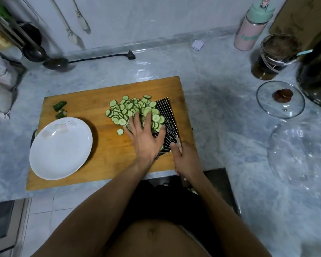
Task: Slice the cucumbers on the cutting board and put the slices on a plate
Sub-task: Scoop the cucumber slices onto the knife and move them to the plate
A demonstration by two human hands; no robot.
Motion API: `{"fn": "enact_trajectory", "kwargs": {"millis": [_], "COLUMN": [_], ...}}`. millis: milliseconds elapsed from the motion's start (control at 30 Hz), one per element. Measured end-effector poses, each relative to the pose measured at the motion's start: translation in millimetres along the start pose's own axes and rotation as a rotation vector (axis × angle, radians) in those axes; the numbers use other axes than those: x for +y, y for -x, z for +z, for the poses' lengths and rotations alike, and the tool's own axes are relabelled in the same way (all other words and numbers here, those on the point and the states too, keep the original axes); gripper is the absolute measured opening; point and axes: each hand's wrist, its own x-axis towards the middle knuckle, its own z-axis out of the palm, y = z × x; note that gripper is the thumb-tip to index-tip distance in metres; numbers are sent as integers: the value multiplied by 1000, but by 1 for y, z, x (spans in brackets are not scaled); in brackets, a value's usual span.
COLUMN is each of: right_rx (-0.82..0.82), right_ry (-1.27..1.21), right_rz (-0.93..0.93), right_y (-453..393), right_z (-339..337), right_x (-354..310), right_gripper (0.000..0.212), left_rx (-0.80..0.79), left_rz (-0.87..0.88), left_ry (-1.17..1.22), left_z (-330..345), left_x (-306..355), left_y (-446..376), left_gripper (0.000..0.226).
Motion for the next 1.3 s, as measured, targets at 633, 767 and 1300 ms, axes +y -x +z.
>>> {"fn": "enact_trajectory", "kwargs": {"millis": [633,767,1300], "right_rx": [6,6,-207], "right_ry": [-195,-257,-183], "right_rz": [-43,-25,-164], "right_y": [1,-1,6], "right_z": [-12,-16,13], "right_x": [5,-4,-61], "right_gripper": [48,44,40], "left_rx": [99,78,198], "left_rz": [227,233,107], "left_ry": [178,180,159], "left_z": [13,8,-65], "left_x": [16,23,-24], "left_y": [-28,-34,-34], "left_gripper": [27,28,31]}}
